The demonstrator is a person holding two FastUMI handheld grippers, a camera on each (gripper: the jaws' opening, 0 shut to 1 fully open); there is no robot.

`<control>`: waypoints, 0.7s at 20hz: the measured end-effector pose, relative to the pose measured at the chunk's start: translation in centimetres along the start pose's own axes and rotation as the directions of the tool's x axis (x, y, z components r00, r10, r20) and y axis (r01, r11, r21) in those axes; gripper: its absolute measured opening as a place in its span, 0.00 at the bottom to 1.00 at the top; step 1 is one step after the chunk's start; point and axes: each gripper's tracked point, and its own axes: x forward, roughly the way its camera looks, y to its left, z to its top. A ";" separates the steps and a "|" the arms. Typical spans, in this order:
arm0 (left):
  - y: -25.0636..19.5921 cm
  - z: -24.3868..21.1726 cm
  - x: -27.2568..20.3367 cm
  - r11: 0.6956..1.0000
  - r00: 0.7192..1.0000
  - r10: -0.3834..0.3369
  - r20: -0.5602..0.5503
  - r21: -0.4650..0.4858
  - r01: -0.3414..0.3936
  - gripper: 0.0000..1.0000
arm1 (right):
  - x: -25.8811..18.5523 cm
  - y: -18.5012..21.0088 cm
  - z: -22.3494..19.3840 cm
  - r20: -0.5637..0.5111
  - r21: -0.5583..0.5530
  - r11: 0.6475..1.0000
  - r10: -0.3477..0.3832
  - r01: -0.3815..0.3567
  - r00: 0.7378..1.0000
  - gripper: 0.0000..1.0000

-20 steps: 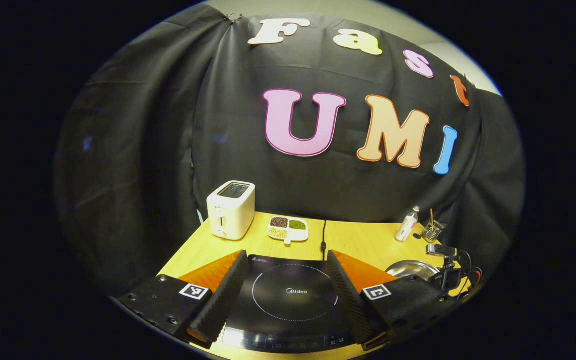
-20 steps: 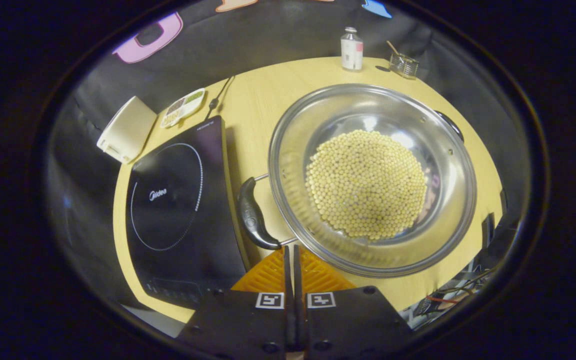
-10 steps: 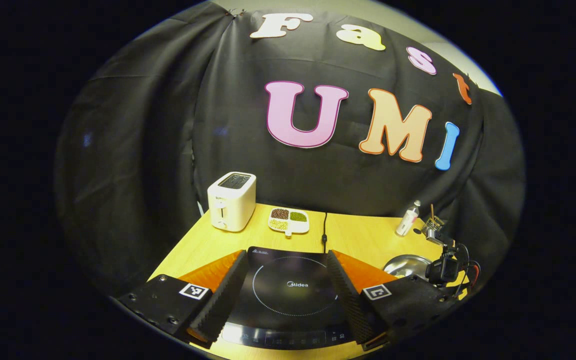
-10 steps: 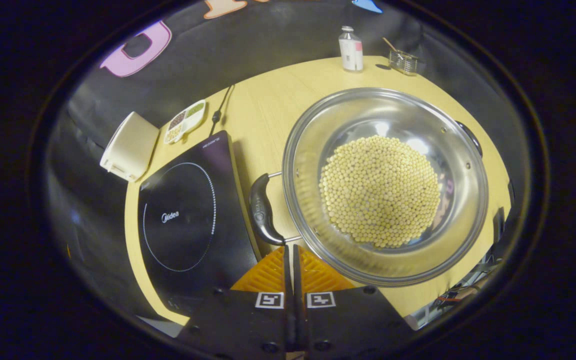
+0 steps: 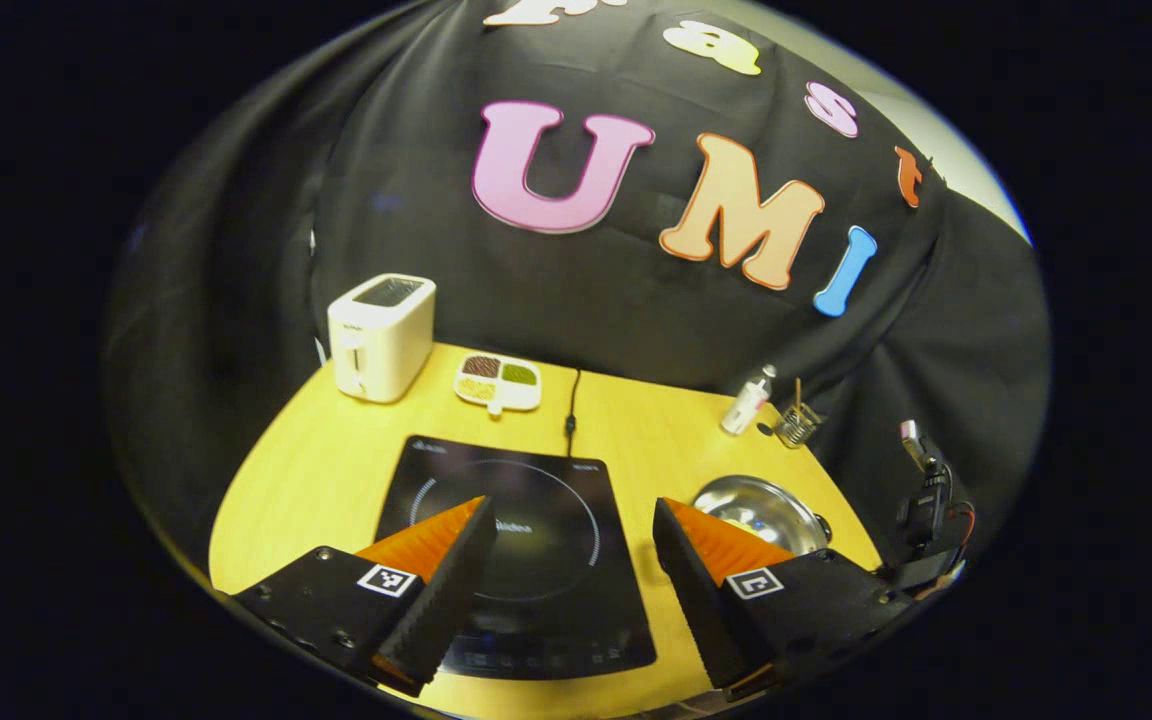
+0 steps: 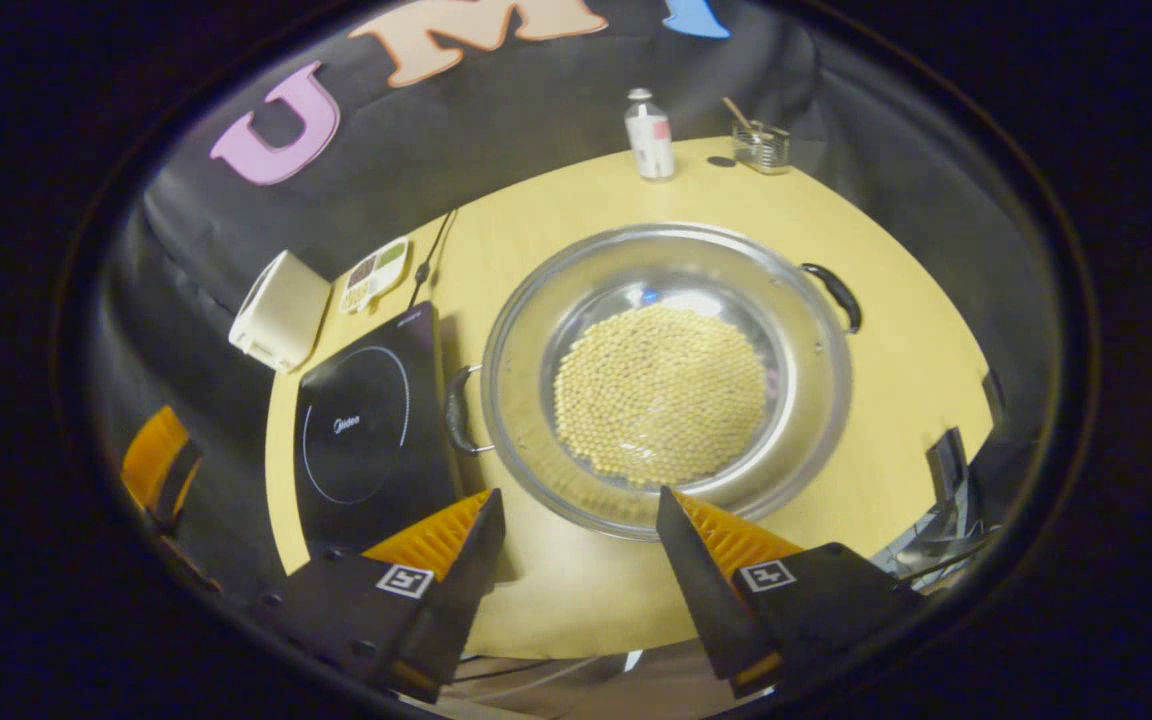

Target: First push the handle of the pot to place it horizontally, then grasp the pot with both hands and set it on the induction cooktop.

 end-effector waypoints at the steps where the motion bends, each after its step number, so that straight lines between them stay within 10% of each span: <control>1: -0.6 -0.6 0.4 1.000 1.000 -0.012 -0.025 -0.004 0.012 0.97 | -0.9 -1.4 0.8 0.020 0.004 1.000 -0.011 0.011 1.000 0.97; 7: -4.0 -3.1 1.9 0.999 0.991 -0.050 -0.128 0.014 0.052 0.96 | -3.7 -8.8 4.2 0.056 -0.072 0.993 -0.094 0.098 0.994 0.95; 14: -9.2 -5.9 6.1 0.996 0.975 -0.086 -0.206 -0.022 0.084 0.97 | -1.4 -14.4 8.3 -0.026 -0.126 0.992 -0.033 0.030 0.999 0.96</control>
